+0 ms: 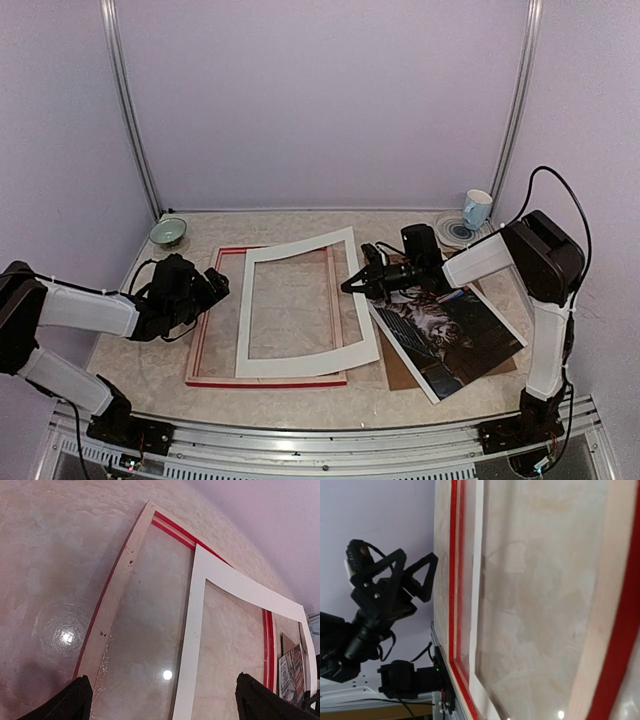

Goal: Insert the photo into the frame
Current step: Place the mat board on the glass panel.

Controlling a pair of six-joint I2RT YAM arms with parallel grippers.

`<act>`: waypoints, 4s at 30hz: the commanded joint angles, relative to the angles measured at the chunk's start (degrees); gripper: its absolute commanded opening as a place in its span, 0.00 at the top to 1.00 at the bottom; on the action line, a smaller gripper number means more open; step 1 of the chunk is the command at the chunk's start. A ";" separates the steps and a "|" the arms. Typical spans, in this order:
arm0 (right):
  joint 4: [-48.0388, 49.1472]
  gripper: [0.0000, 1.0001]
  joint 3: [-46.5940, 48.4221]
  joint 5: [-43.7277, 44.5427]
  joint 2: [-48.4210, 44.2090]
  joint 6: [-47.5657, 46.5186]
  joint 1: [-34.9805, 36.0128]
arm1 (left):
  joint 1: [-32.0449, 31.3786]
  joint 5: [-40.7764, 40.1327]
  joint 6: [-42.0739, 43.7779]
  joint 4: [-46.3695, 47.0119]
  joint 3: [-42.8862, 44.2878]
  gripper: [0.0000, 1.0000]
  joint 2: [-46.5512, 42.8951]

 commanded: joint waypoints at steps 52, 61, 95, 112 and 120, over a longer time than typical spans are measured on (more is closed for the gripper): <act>5.75 1.00 3.86 9.51 5.30 9.47 8.45 | 0.19 -4.70 -2.64 -0.66 -2.75 0.01 -3.01; 1.52 1.00 9.09 10.61 8.84 8.51 11.10 | 0.27 -4.80 -2.58 -0.75 -2.74 0.01 -3.37; -26.08 0.43 21.36 19.42 5.69 -11.59 14.50 | 0.81 -6.20 -3.16 -0.64 -4.44 0.01 -5.21; -38.29 0.36 27.04 22.61 1.94 -19.66 15.57 | 0.89 -7.57 -3.76 -1.21 -6.11 0.01 -8.02; -44.16 0.36 29.25 26.01 -0.29 -24.65 15.62 | 0.98 -7.12 -3.54 -1.02 -6.11 0.01 -8.11</act>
